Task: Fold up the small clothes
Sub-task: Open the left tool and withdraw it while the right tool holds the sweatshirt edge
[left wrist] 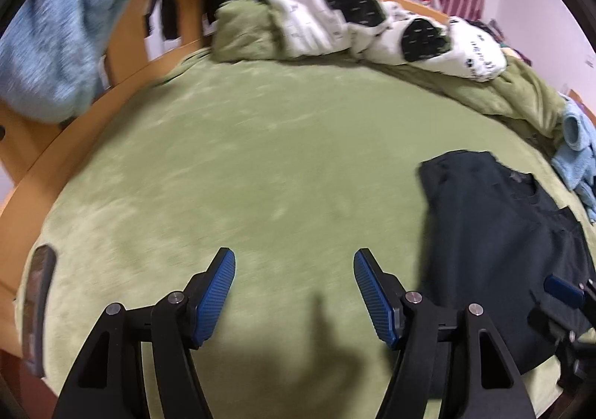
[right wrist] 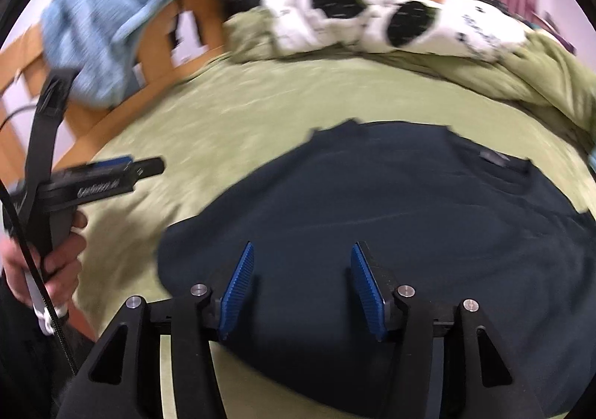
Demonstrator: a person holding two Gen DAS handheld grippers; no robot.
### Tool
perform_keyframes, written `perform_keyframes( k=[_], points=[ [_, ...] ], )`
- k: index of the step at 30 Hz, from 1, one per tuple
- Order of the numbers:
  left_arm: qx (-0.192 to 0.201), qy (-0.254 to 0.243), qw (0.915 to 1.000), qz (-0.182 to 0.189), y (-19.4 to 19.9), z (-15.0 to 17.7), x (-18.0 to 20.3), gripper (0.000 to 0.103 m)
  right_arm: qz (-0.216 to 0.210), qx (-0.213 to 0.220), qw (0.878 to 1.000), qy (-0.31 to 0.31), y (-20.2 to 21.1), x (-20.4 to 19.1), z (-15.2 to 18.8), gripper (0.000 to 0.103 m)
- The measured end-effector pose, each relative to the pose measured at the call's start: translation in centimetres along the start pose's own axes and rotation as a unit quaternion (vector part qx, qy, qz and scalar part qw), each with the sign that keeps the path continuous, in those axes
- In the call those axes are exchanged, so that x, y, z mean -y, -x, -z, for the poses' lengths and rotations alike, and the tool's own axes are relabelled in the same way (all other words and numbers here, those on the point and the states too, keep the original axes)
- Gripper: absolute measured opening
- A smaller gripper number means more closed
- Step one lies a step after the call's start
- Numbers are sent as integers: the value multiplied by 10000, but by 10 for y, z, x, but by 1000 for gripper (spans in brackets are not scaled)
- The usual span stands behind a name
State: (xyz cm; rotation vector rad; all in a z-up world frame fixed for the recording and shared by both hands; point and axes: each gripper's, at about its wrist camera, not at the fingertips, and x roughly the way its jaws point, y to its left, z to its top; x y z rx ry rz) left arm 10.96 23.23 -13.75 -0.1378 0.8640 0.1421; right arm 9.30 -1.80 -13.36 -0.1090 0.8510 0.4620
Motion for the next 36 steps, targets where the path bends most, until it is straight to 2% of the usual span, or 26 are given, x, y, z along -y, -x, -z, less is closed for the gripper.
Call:
perform_keyframes(
  k=[7,12,18,19,22,24,26,31,36],
  points=[
    [18,287,9996,48,4,10,-47,64,-344,-422,9979,347,-28,-60,19,57],
    [100,486,9983,308,5,16,-60,65,209,-494,9912,1206,-42,-97,39,62],
    [46,556,9974,446,5,18,-62,65,841,-377,9789,1825,-56,-112,52,64],
    [49,575,9973,451,5,17,-62,65,904,-316,9782,1844,-58,-112,52,63],
    [72,586,9978,315,4,16,-60,65,1186,-174,9741,1916,-63,-113,50,49],
    [107,550,9983,131,4,14,-57,65,1503,-76,9680,2008,-67,-116,48,29],
    [160,524,9985,40,5,11,-52,65,1663,-45,9658,1988,-68,-117,44,24],
    [277,401,9987,133,13,1,-32,65,1225,277,9839,1271,-33,-91,31,20],
    [330,79,9992,220,18,-6,7,65,1404,854,9821,919,24,-58,15,20]
  ],
)
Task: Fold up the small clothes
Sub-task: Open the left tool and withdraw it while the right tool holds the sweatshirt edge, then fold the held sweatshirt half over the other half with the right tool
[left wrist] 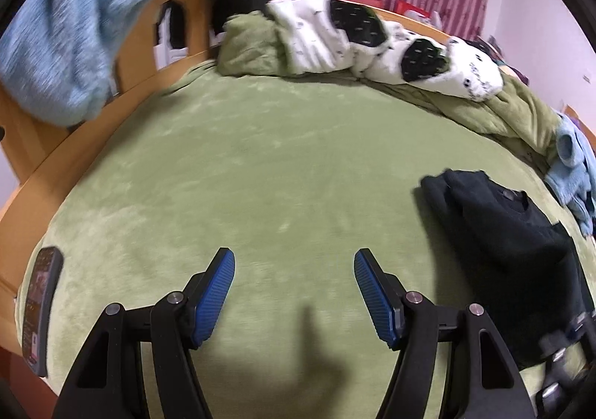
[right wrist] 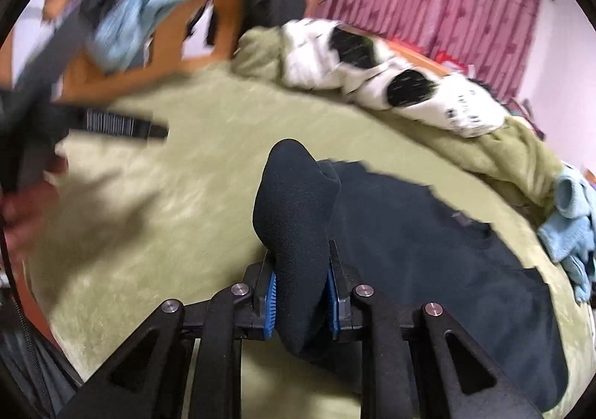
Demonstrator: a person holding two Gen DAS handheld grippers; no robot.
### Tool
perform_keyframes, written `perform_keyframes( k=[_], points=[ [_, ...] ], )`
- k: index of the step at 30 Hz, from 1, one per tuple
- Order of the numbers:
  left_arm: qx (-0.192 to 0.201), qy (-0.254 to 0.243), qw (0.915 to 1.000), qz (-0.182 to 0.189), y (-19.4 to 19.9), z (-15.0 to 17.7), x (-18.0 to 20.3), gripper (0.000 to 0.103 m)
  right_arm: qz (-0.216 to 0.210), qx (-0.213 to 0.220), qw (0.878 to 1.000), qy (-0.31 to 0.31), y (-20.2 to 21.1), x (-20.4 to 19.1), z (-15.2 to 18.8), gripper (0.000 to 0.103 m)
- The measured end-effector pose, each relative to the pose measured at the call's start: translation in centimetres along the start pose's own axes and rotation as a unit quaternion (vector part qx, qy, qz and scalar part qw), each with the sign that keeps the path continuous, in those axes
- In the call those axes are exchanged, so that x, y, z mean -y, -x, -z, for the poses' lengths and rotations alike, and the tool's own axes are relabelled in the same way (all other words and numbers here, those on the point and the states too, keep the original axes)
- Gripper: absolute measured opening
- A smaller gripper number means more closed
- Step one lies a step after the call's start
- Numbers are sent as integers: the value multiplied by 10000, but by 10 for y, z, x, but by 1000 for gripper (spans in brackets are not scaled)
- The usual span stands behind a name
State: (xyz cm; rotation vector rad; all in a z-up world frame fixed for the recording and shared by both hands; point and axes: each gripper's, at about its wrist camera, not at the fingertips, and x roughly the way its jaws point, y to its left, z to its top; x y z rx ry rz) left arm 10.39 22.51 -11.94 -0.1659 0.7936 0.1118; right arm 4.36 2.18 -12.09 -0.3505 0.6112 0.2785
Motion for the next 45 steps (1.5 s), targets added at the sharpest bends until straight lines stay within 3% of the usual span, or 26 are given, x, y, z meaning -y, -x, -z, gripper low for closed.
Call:
perform_keyframes(
  k=[5,12,22,31,35,40,42,45],
  points=[
    [26,-308,9993,211,5,-3,50,65,270,20,9980,-578,23,65,-3,20],
    [-26,-550,9971,519,14,3,111,65,443,-32,9920,-1184,41,143,19,19],
    [-72,-832,9919,962,21,13,201,65,825,-122,9784,-1890,61,236,72,18],
    [-218,-1342,9824,1281,15,30,277,65,861,-613,9613,-2544,60,300,143,19],
    [-304,-1471,9797,1326,12,37,295,65,663,-769,9569,-2720,57,312,160,23],
    [-383,-1550,9779,1347,8,42,308,65,674,-674,9623,-2549,69,317,157,35],
    [-407,-1550,9777,1356,6,42,310,65,747,-613,9653,-2427,75,318,153,47],
    [-420,-1527,9780,1361,4,42,311,65,902,-386,9701,-2218,84,320,145,55]
  ],
)
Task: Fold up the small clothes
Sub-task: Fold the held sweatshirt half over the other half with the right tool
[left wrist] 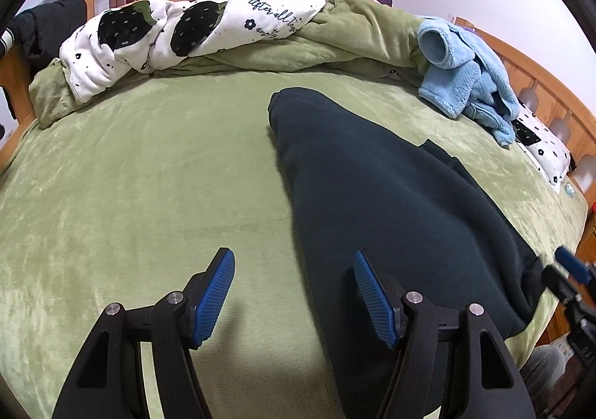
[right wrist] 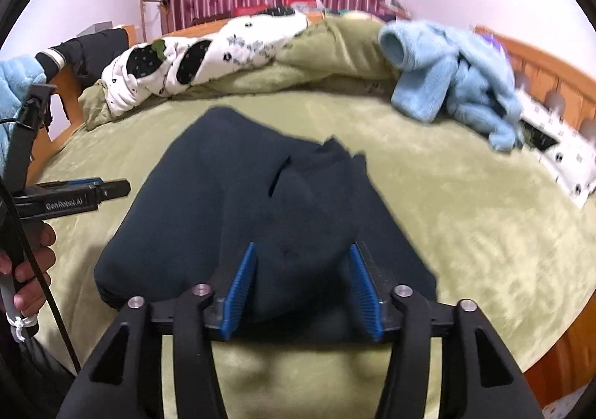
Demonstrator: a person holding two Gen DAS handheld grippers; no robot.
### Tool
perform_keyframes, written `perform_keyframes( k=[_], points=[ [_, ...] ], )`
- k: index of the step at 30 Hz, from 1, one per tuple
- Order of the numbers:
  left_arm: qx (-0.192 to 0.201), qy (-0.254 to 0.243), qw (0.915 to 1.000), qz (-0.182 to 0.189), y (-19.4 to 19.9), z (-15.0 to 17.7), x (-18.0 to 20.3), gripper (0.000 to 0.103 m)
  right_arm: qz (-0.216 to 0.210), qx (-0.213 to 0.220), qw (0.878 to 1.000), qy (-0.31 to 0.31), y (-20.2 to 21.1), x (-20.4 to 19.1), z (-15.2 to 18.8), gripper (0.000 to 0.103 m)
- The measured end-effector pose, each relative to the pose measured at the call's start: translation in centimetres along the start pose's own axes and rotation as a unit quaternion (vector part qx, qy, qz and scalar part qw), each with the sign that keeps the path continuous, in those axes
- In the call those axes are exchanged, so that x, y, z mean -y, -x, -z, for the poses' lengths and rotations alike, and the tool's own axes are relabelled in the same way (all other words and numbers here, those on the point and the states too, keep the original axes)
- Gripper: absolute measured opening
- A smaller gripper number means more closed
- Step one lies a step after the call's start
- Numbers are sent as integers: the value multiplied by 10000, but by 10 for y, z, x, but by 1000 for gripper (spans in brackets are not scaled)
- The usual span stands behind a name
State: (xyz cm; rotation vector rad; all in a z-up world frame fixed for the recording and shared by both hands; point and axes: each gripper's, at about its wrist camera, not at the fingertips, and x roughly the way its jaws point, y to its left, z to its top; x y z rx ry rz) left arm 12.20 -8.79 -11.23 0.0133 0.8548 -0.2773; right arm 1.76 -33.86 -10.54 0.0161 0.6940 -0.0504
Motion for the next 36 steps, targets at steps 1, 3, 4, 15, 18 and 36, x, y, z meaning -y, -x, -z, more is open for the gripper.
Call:
perform_keyframes(
  k=[1,3,4,15,18,36],
  points=[
    [-3,11,10000,3,-1,0,-1,65,-17,60,10000,32,1,0,-3,57],
    [-9,48,10000,19,-1,-1,-4,65,-83,135,9999,69,1,1,-10,65],
    [-16,61,10000,32,-1,-1,-4,65,-158,158,9997,88,-1,0,-14,65],
    [-53,-25,9999,149,-11,-1,-15,65,-390,-802,9959,-152,-94,-6,-26,71],
    [-71,-46,9998,165,-16,1,-18,65,-610,-1041,9919,-395,-112,3,-19,71],
    [-43,-119,9998,130,-8,-2,-8,65,-955,-425,9937,-414,-69,16,-34,12]
  ],
)
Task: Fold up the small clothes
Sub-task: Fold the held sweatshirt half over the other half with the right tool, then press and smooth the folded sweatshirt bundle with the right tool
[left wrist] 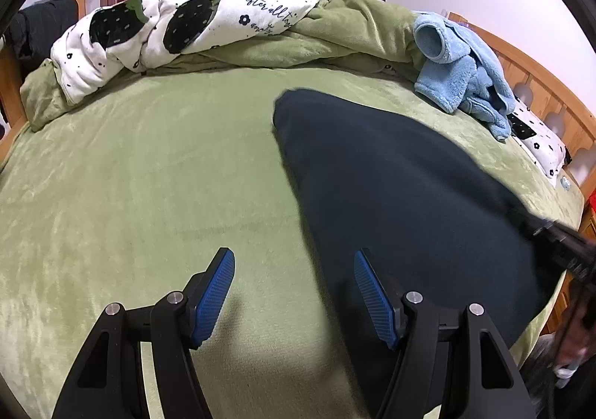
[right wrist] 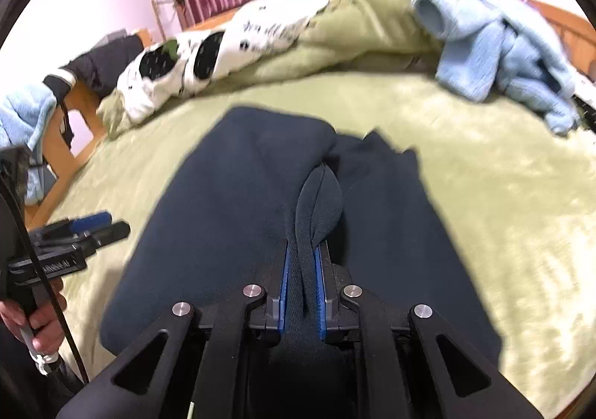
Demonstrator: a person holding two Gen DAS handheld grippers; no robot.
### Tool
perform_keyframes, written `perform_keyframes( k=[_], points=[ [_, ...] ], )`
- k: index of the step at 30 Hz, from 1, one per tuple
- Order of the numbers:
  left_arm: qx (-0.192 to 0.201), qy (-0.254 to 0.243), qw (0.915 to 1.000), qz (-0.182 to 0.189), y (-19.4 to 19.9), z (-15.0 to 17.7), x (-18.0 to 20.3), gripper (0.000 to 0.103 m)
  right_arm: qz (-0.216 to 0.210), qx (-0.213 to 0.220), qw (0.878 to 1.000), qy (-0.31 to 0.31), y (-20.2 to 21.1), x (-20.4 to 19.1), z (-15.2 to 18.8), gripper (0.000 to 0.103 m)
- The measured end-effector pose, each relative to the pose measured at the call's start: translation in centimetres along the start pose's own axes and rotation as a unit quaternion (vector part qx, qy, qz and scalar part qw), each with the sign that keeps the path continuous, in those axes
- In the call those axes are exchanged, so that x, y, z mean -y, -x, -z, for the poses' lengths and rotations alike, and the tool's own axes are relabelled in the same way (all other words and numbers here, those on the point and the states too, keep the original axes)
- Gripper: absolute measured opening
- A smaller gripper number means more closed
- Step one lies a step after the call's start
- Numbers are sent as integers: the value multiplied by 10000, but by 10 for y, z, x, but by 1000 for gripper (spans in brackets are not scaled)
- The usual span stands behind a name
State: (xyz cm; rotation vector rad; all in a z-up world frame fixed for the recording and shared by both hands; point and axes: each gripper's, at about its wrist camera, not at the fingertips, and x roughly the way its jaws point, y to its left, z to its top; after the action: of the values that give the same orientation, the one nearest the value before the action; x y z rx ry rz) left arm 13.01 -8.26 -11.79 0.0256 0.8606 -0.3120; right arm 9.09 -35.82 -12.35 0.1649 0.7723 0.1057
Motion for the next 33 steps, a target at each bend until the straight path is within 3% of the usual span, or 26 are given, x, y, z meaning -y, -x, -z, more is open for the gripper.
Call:
perform_keyframes(
  k=[4,7,10,13,16,22,25,29,31,33],
  points=[
    [56,-49,10000,64,5,-4,10,65,273,303,9992,-33,34,22,-11,11],
    [93,-126,9998,141,6,-6,22,65,504,302,9982,-71,42,45,-8,11],
    [70,-205,9995,212,3,-6,36,65,577,-29,9981,-194,23,65,6,12],
    [24,-312,9992,246,0,-3,46,65,643,-493,9963,-276,-2,74,22,24],
    [4,-355,9990,256,0,-1,49,65,514,-318,9972,-449,11,84,25,32],
    [9,-265,9993,273,-4,-4,48,65,419,248,9987,-172,37,77,-3,32],
    [-12,-191,9994,285,-6,-6,46,65,251,140,9996,-32,22,64,-15,32],
    [-70,-162,9994,302,-9,-6,43,65,154,-378,9992,-32,-17,60,-14,33],
    [-92,-162,9992,350,-10,-4,43,65,177,-700,9972,-194,-38,67,-9,33],
    [-120,-197,9989,399,-11,-3,45,65,-2,-733,9964,-420,-46,72,-6,14]
  ],
)
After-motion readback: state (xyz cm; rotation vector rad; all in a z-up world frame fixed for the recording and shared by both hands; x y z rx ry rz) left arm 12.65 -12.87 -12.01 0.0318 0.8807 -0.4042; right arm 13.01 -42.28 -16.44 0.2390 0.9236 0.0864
